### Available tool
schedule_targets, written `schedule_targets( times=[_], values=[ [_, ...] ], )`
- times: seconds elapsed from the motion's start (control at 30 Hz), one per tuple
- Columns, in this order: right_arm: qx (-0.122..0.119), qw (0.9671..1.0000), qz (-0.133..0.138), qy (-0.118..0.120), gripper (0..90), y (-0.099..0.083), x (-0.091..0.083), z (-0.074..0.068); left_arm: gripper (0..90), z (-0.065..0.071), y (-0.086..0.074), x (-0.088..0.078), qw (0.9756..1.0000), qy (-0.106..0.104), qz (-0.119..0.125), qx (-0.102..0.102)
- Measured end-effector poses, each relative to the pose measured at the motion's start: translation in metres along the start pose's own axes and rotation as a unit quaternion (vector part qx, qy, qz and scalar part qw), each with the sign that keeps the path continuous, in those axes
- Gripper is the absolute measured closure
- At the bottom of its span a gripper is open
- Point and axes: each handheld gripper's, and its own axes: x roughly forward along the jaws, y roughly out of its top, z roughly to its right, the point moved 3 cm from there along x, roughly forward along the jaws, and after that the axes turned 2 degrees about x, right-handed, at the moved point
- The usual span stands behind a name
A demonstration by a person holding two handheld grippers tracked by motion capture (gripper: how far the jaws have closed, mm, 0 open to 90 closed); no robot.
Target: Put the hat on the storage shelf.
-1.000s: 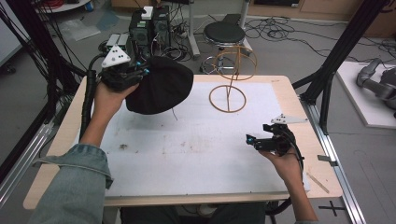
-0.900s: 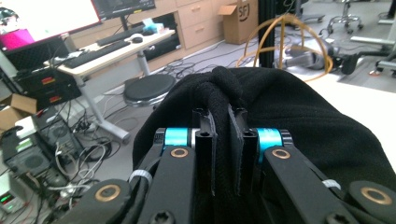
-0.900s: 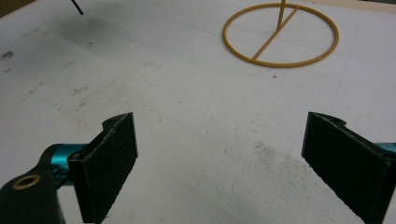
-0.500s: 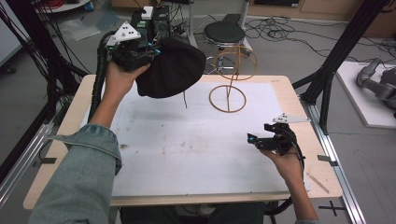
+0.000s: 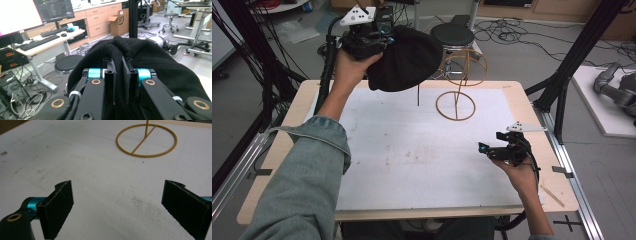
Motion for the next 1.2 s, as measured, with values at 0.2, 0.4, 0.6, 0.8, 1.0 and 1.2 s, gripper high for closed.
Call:
schedule_targets(
  times=[0.2, 0.4, 0.6, 0.8, 1.0, 1.2],
  values=[
    [-0.001, 1.0000, 0.001, 0.000, 10.2, 0.000, -0.001, 0.001, 82.4, -0.001, 0.009, 0.020, 0.9997, -0.021, 0.009, 0.003],
    [0.002, 1.0000, 0.003, -0.001, 10.2, 0.000, -0.002, 0.003, 82.4, 0.003, 0.013, 0.040, 0.9989, -0.043, 0.017, -0.004],
    [0.002, 1.0000, -0.006, 0.001, 10.2, -0.002, -0.001, 0.003, 82.4, 0.007, 0.017, 0.055, 0.9982, -0.057, 0.019, -0.007],
    [0.002, 1.0000, -0.006, 0.002, 10.2, -0.002, 0.000, 0.005, 82.5, 0.010, 0.021, 0.069, 0.9979, -0.060, 0.022, -0.008],
    [0.003, 1.0000, -0.004, 0.002, 10.2, -0.002, -0.001, 0.006, 82.4, 0.014, 0.019, 0.083, 0.9978, -0.063, 0.021, -0.009],
    [0.005, 1.0000, -0.003, 0.002, 10.2, -0.002, -0.003, 0.009, 82.4, 0.017, 0.016, 0.097, 0.9972, -0.071, 0.021, -0.012]
  ],
)
